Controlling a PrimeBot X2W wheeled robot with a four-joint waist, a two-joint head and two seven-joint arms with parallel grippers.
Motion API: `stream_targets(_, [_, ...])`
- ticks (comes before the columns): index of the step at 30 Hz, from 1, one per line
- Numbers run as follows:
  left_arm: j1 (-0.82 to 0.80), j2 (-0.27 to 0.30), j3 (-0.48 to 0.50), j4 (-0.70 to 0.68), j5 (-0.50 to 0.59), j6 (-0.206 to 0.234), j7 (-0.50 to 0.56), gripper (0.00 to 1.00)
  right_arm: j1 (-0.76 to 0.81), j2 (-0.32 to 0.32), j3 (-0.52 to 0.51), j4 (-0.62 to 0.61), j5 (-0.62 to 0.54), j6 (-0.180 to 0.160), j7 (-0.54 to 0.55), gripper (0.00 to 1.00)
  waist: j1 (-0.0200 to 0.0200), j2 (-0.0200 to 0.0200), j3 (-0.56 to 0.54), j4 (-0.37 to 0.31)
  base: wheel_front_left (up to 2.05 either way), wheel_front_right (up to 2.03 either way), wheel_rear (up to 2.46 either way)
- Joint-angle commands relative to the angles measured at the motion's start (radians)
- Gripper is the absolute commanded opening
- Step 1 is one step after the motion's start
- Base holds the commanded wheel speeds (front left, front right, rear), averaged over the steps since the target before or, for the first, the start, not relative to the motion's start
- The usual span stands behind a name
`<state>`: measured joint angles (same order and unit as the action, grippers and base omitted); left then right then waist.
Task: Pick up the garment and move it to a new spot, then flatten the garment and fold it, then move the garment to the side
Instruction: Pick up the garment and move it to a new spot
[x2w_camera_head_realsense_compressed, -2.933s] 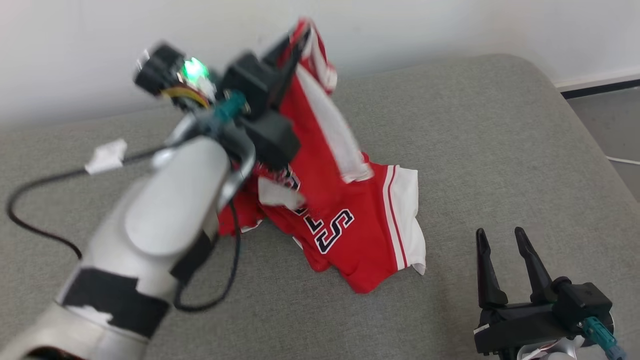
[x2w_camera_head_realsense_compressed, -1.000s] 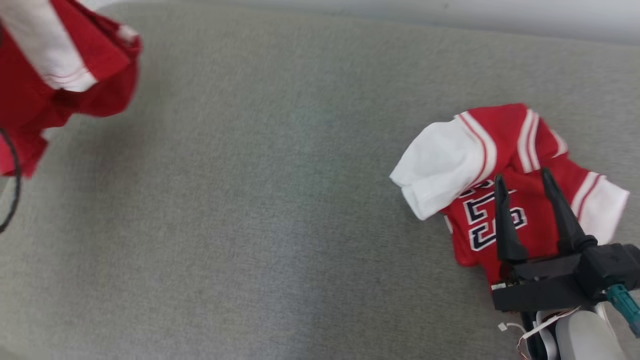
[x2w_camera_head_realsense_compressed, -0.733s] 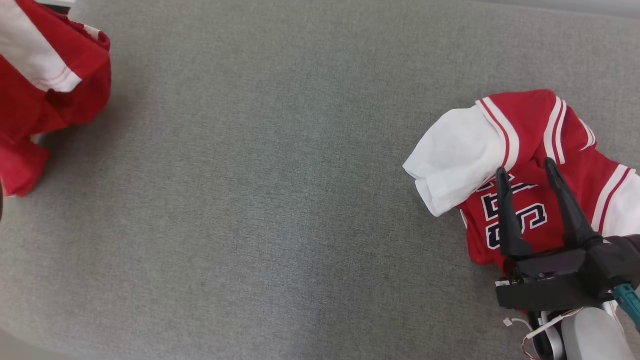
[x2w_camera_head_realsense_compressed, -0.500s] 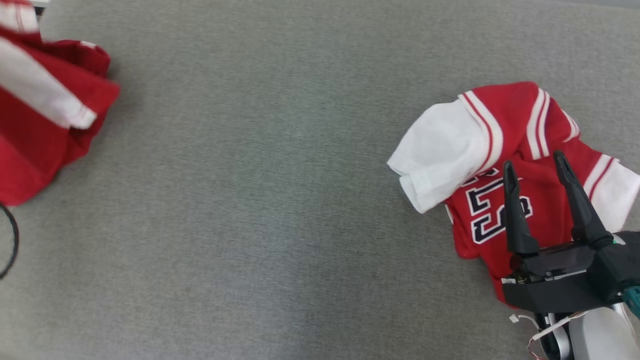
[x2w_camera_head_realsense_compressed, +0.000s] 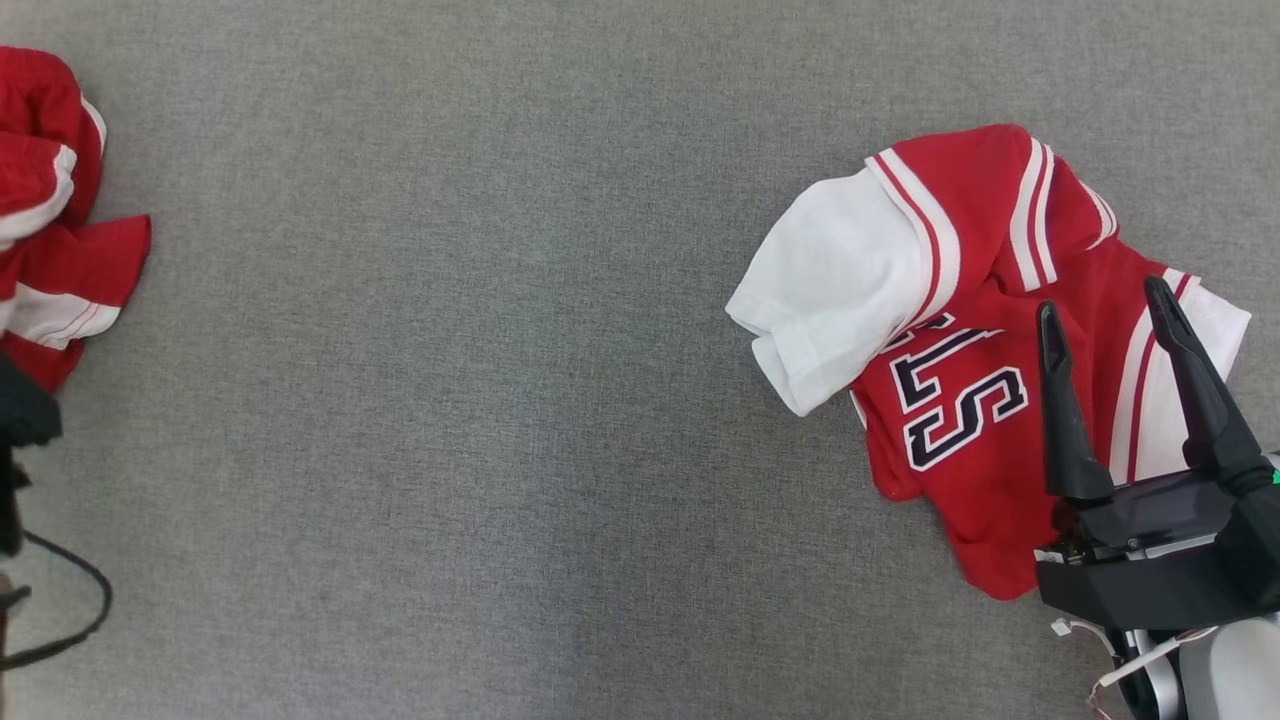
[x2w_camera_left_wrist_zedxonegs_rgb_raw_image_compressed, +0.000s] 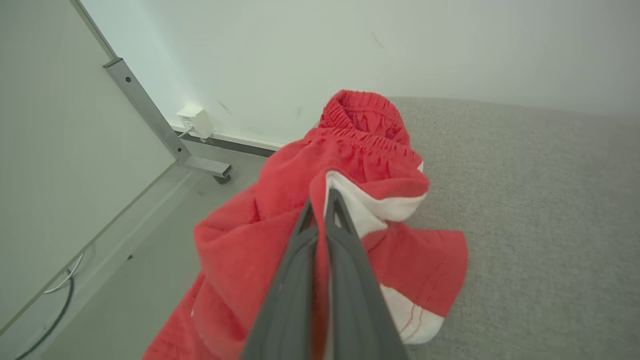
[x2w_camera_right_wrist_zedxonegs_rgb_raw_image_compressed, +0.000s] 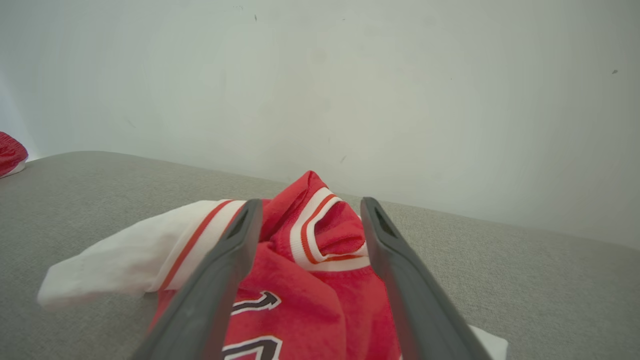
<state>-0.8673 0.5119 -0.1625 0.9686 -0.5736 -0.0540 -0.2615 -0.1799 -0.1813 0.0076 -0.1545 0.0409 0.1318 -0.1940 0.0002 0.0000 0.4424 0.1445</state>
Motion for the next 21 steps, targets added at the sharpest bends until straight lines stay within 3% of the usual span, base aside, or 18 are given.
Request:
stream_targets(1, [0.019, -0.010, 0.007, 0.018, 0.000, -0.007, -0.004, 0.00, 0.010, -0.006, -0.002, -0.012, -0.008, -0.002, 0.006, 1.00, -0.0002, 0.0000, 0.003, 0.000, 0.00, 0.00, 0.00])
stream_targets(2, [0.020, -0.017, 0.011, 0.024, 0.005, -0.007, -0.004, 0.00, 0.010, -0.006, -0.001, -0.014, -0.010, -0.002, 0.007, 1.00, -0.0002, 0.0000, 0.003, 0.000, 0.00, 0.00, 0.00])
stream_targets(3, [0.021, -0.024, 0.014, 0.036, 0.008, -0.012, -0.004, 0.24, 0.009, -0.006, 0.000, -0.016, -0.010, -0.002, 0.011, 1.00, -0.0002, 0.0000, 0.002, 0.000, 0.00, 0.00, 0.00])
stream_targets(4, [0.019, -0.026, 0.014, 0.045, 0.015, -0.013, -0.004, 0.93, 0.008, -0.004, 0.002, -0.017, -0.010, -0.002, 0.014, 1.00, -0.0002, 0.0000, 0.000, 0.000, 0.00, 0.00, 0.00])
stream_targets(5, [0.014, -0.025, 0.018, 0.040, 0.023, -0.012, -0.004, 1.00, 0.006, -0.003, 0.003, -0.016, -0.011, -0.002, 0.015, 1.00, -0.0002, 0.0000, -0.003, 0.000, 0.00, 0.00, 0.00])
stream_targets(13, [-0.006, -0.002, 0.094, -0.125, 0.112, 0.010, -0.004, 1.00, 0.010, 0.009, 0.004, 0.006, 0.002, -0.002, -0.002, 1.00, -0.0002, 0.0000, -0.037, -0.002, 0.00, 0.00, 0.00])
stream_targets(21, [-0.013, -0.036, 0.130, -0.365, 0.238, -0.014, -0.004, 1.00, 0.000, 0.047, 0.013, 0.082, 0.023, -0.002, -0.041, 1.00, -0.0002, 0.0000, -0.112, -0.059, 0.00, 0.00, 0.00])
